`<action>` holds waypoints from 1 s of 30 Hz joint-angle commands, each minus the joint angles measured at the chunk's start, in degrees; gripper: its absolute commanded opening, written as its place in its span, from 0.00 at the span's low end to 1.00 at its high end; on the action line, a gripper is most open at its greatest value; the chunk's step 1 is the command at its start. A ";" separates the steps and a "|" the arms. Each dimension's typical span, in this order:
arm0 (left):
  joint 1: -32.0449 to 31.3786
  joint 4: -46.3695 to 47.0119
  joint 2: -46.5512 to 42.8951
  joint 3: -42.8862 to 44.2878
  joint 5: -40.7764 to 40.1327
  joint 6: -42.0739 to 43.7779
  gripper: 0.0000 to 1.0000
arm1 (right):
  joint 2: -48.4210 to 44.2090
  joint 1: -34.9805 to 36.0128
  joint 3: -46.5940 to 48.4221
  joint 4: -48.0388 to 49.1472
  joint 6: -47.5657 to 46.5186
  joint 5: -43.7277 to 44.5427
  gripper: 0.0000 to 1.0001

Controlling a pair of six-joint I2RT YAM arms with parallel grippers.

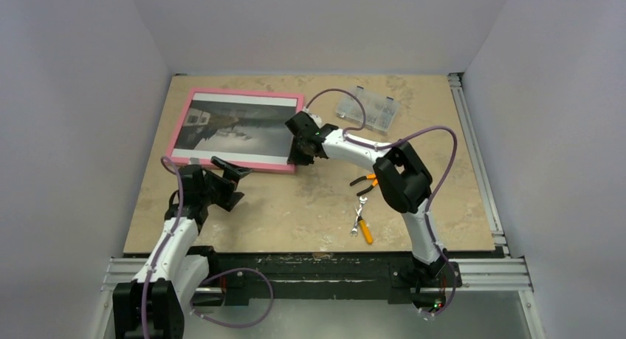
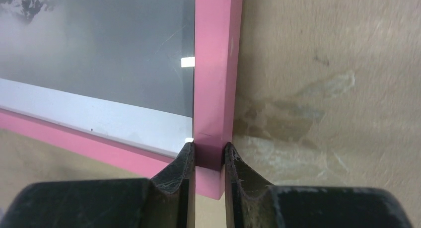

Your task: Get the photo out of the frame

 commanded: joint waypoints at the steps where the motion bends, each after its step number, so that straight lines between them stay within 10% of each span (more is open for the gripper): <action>1: 0.23 9.30 -0.41 -3.83 0.17 -6.37 1.00 | -8.08 0.34 -5.30 8.38 7.86 -9.37 0.00; 21: -0.63 33.87 11.89 -10.99 -2.74 -10.22 0.79 | -15.21 0.40 -16.78 17.43 14.04 -14.68 0.00; 30: -2.83 3.69 -1.82 -3.84 -10.43 -0.41 0.90 | -5.24 2.91 -2.02 -6.41 4.50 0.62 0.34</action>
